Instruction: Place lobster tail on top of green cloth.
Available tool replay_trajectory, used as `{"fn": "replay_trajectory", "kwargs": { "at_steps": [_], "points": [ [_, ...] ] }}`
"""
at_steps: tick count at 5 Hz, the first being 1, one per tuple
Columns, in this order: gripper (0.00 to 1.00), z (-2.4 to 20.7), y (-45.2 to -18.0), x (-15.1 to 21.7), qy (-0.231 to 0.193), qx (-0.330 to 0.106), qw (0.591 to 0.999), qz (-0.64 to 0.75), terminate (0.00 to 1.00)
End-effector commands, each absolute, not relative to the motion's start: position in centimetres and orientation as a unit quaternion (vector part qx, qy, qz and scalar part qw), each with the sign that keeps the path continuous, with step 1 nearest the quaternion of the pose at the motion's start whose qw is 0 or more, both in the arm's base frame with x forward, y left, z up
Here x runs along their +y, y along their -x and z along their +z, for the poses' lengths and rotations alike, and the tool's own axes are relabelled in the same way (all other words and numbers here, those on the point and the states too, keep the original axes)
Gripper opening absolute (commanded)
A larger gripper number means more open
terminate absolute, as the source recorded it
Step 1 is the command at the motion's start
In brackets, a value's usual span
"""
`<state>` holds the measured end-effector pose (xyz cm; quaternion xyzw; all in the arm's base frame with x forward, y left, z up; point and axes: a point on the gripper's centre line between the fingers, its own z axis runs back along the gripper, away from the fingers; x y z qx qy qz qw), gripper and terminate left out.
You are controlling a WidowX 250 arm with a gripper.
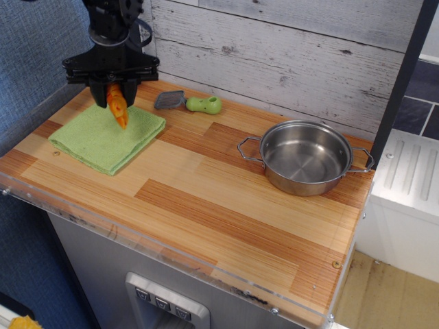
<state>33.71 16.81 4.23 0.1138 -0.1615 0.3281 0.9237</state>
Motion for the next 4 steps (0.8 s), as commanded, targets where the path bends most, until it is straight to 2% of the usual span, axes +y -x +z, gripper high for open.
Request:
{"fn": "replay_trajectory", "kwargs": {
  "at_steps": [1, 2, 3, 4],
  "points": [
    [0.00, 4.0, -31.2, 18.3, -0.118, -0.157, 0.921, 0.337, 0.00],
    [0.00, 3.7, -30.7, 18.0, -0.114, -0.145, 0.913, 0.363, 0.00],
    [1.00, 4.3, -29.6, 18.2, -0.109, -0.152, 0.883, 0.431, 0.00],
    [1.00, 4.9, -29.5, 18.2, -0.108, -0.152, 0.879, 0.438, 0.00]
  ]
}}
